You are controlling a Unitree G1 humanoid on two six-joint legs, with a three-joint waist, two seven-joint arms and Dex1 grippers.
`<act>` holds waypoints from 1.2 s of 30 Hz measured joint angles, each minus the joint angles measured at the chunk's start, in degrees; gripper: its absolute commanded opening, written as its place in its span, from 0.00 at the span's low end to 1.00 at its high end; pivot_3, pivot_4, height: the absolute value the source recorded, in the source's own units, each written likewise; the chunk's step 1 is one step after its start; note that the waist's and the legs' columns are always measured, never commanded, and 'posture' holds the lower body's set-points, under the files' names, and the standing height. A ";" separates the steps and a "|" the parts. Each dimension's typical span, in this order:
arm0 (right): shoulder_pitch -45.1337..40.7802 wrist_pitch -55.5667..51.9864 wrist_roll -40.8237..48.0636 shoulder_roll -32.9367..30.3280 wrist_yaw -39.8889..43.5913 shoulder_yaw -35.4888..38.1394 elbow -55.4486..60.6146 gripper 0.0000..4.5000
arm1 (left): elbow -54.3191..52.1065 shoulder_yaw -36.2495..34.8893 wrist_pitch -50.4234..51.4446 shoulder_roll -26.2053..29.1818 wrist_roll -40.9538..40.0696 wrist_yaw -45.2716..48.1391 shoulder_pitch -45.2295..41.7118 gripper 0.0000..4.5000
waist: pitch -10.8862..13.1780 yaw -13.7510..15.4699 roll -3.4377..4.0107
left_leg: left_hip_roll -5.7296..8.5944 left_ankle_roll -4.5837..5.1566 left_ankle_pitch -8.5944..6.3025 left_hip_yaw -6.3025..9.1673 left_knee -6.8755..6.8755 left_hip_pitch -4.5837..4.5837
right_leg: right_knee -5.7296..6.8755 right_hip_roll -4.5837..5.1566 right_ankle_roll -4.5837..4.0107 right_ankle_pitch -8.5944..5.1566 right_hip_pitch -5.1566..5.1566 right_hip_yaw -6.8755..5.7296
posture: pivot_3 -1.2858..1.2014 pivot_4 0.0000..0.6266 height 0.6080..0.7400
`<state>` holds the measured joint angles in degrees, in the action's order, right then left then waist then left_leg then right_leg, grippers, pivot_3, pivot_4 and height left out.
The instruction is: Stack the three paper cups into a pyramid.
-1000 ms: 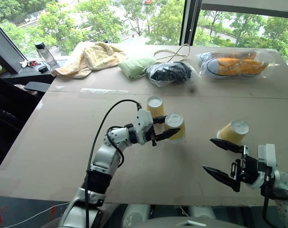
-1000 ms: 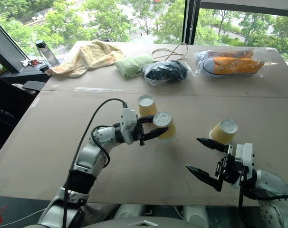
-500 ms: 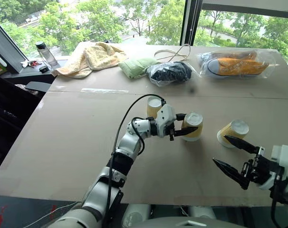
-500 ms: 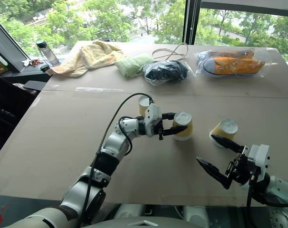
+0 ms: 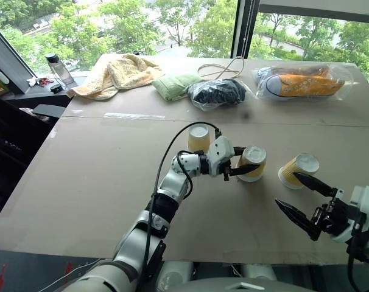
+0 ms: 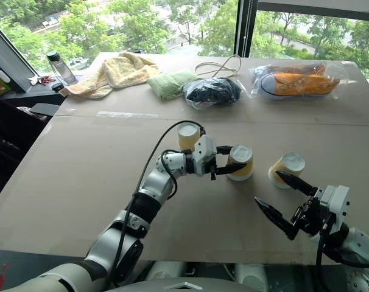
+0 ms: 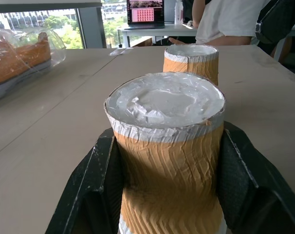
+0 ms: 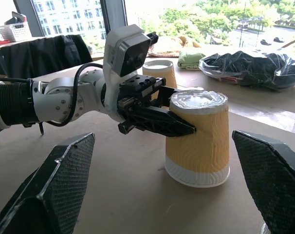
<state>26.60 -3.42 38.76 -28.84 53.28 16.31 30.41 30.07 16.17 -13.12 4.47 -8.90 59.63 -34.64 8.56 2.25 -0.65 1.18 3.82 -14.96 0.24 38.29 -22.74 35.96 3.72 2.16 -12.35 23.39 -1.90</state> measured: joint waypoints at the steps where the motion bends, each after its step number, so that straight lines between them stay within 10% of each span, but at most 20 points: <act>1: 0.09 0.03 -0.12 0.03 -0.05 0.00 0.19 1.00 | 0.12 -0.05 -0.33 -0.09 0.28 -0.26 0.00 0.43 | 0.00 0.01 0.00 | 0.00 0.00 0.00 0.00 0.00 0.00 | 0.00 0.00 0.00 0.00 0.00 0.00 | 0.52 0.24 1.00; 4: 0.48 0.06 -0.37 0.13 -0.39 0.00 0.28 1.00 | 0.60 -0.12 -1.01 -0.26 0.57 -0.77 0.00 0.43 | 0.00 0.01 0.00 | 0.00 0.00 0.00 0.00 0.00 0.00 | 0.00 0.00 0.00 0.00 0.00 0.00 | 0.52 0.24 1.00; 5: 0.57 0.07 -0.42 0.15 -0.43 0.00 0.29 1.00 | 0.60 -0.25 -1.09 -0.33 0.57 -0.77 0.00 0.66 | 0.00 0.01 0.00 | 0.00 0.00 0.00 0.00 0.00 0.00 | 0.00 0.00 0.00 0.00 0.00 -0.01 | 0.52 0.24 1.00; 9: 0.68 0.25 -0.62 0.21 -0.49 -0.02 0.31 1.00 | 0.60 -0.57 -1.17 -0.46 -0.01 -0.57 0.00 0.99 | 0.00 0.01 0.00 | 0.00 0.00 0.00 0.00 0.00 0.00 | 0.00 0.00 0.00 0.00 0.00 0.00 | 0.52 0.24 1.00; 25: -1.53 0.56 -0.56 0.26 0.29 -0.69 0.06 1.00 | -23.17 -5.69 9.05 4.71 -8.27 -1.48 3.15 0.99 | -0.01 -0.09 0.02 | -0.02 0.00 0.00 0.02 0.00 0.01 | 0.01 0.25 0.00 0.00 0.00 0.01 | 0.52 0.24 1.00; 36: -5.76 -0.16 1.47 0.04 2.61 -2.51 -0.45 1.00 | -38.59 -19.51 18.58 12.58 -6.81 -22.44 14.89 0.99 | -0.06 -0.10 0.11 | -0.02 -0.01 0.00 0.03 0.00 0.07 | 0.04 0.25 0.00 0.00 -0.02 0.03 | 0.52 0.24 1.00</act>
<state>20.84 -3.59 40.22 -28.80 55.89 13.79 29.96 -8.52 -3.34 5.46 17.06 -15.71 37.19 -19.75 8.50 2.15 -0.54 1.17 3.81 -14.96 0.27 38.29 -22.67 36.00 3.96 2.15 -12.35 23.38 -1.87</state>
